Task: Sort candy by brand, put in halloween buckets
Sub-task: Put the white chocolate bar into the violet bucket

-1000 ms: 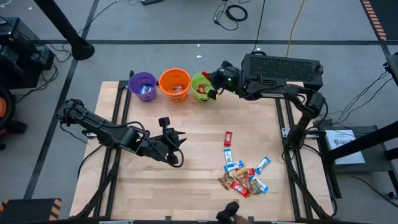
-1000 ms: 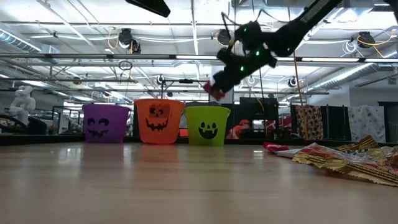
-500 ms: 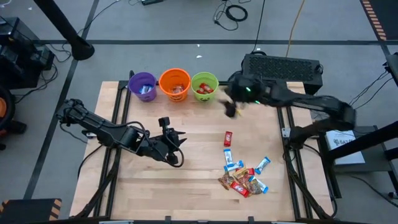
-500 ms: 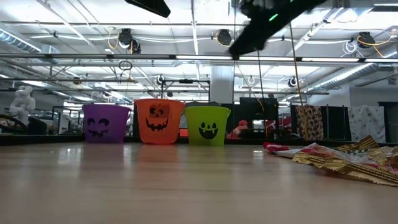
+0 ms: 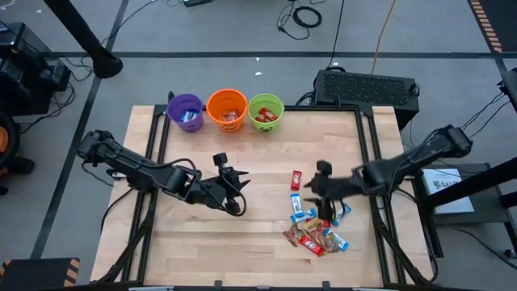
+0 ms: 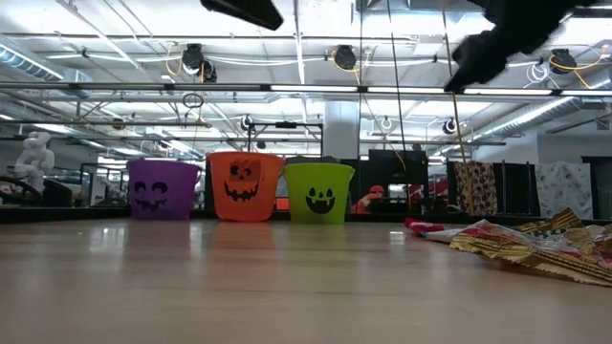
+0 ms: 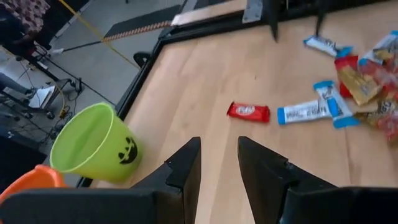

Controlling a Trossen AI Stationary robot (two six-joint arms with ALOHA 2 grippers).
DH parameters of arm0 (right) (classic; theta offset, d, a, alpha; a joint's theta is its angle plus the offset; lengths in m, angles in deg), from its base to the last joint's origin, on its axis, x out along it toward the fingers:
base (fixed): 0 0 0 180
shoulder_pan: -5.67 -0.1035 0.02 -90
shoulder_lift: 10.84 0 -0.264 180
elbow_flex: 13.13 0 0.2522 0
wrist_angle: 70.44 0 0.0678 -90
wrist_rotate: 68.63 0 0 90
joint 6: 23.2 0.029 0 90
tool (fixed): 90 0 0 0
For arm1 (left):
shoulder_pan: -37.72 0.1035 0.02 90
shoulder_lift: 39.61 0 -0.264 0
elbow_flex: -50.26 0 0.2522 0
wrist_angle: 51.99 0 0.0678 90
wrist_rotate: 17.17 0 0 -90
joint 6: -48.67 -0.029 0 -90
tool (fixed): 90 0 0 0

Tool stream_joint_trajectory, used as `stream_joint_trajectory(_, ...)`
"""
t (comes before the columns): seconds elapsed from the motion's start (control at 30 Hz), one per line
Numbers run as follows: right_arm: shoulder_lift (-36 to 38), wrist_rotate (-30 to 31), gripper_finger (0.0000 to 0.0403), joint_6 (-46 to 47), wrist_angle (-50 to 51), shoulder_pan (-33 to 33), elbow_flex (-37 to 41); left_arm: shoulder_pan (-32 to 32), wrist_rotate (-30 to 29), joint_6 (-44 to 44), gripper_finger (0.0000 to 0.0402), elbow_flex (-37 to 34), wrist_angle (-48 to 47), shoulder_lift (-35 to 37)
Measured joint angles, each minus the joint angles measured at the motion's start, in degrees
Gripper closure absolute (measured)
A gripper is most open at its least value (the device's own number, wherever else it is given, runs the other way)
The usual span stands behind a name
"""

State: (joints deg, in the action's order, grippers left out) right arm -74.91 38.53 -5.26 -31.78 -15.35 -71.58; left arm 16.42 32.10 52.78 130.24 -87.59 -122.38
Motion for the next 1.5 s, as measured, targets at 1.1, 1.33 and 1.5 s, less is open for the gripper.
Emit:
stream_joint_trajectory(1.1,-22.1,6.9,0.0264,21.9,-8.2,-7.6,4.0,-0.1,6.2,2.9,0.0288,0.0,3.4,-10.6)
stream_joint_trajectory(1.33,-22.1,5.0,0.0271,29.8,-8.5,-6.1,4.0,-0.1,6.2,2.5,0.0288,0.0,3.5,-10.6)
stream_joint_trajectory(1.5,-22.1,5.0,0.0271,36.4,-8.5,-5.6,4.0,0.0,6.2,1.0,0.0288,0.0,4.1,-10.6)
